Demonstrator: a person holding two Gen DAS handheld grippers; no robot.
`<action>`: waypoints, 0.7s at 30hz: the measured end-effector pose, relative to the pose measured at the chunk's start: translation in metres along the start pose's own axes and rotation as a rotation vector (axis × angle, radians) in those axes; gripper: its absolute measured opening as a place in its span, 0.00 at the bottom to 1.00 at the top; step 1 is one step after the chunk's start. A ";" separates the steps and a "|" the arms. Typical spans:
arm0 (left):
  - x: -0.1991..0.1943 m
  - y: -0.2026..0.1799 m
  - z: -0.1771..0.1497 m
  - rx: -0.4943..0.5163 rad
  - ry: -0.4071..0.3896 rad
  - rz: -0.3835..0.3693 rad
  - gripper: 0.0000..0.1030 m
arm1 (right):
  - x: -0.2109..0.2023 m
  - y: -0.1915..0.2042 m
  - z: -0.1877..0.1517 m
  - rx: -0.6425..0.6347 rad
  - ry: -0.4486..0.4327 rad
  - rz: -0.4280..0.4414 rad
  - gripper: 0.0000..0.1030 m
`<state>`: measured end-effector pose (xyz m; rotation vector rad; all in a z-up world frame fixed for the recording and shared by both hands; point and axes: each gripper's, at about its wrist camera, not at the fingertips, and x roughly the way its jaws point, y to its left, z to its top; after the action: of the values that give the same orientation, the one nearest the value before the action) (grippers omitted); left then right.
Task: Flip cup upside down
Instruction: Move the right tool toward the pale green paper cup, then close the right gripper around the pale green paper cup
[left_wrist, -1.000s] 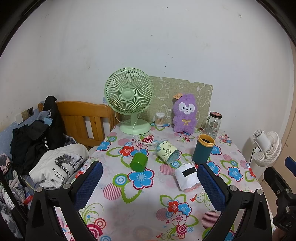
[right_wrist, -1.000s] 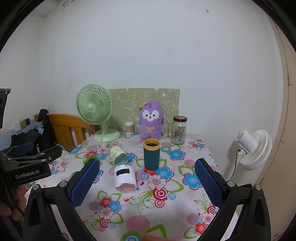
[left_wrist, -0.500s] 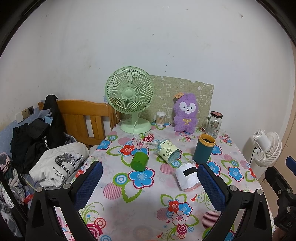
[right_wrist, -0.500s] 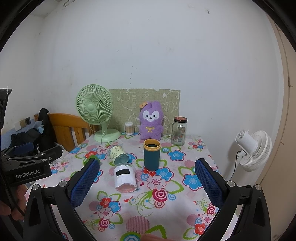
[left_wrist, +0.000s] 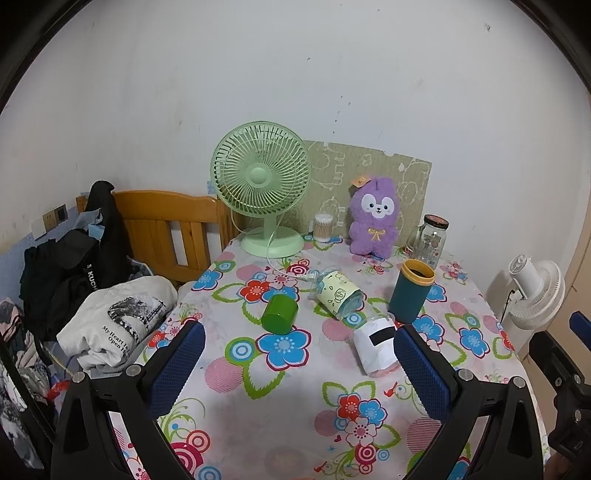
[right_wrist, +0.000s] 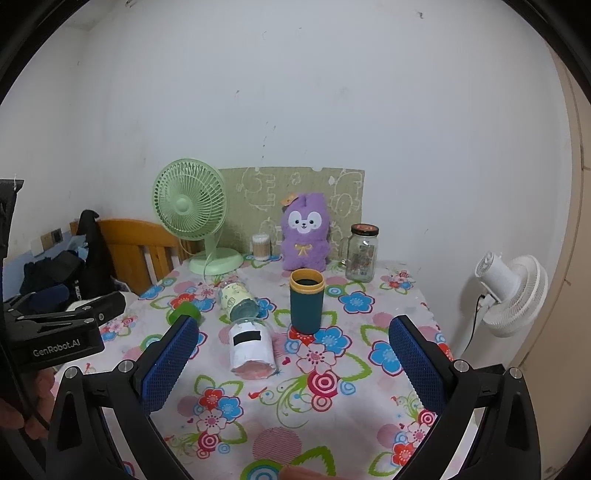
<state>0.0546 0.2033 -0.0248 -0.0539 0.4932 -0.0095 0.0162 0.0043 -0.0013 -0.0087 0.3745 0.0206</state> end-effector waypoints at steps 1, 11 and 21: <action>0.002 0.001 0.001 -0.003 0.003 0.002 1.00 | 0.001 0.001 0.000 -0.007 -0.001 -0.003 1.00; 0.034 0.016 0.007 -0.038 0.078 0.031 1.00 | 0.046 0.022 0.023 -0.108 0.027 0.089 1.00; 0.101 0.039 0.023 -0.074 0.183 0.047 1.00 | 0.162 0.045 0.042 -0.122 0.241 0.258 1.00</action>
<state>0.1539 0.2410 -0.0542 -0.1150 0.6781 0.0507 0.1811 0.0530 -0.0214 -0.0840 0.6134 0.2996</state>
